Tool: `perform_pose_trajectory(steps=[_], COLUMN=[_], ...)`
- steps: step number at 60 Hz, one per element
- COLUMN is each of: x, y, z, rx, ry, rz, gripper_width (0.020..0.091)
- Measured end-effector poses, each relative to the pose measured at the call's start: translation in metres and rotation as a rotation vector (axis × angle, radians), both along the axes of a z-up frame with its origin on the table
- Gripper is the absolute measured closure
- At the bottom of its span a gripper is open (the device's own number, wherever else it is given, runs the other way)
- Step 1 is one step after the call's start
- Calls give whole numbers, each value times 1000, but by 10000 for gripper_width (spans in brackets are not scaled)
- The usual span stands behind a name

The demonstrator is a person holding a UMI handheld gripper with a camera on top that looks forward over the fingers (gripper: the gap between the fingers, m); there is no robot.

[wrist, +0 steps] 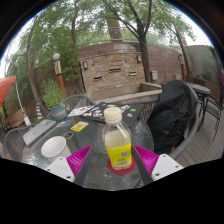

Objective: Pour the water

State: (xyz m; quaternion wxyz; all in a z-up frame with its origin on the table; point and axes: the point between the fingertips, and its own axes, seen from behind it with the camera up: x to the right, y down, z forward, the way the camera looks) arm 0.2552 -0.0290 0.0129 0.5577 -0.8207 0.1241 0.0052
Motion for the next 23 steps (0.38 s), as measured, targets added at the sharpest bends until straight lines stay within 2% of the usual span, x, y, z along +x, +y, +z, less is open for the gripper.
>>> perform_pose_trajectory(steps=[8, 23], x=[-26, -138], y=[-57, -161], z=[15, 69], rx=[-63, -141], ry=[13, -31], rz=[-46, -67], gripper_width=[265, 270])
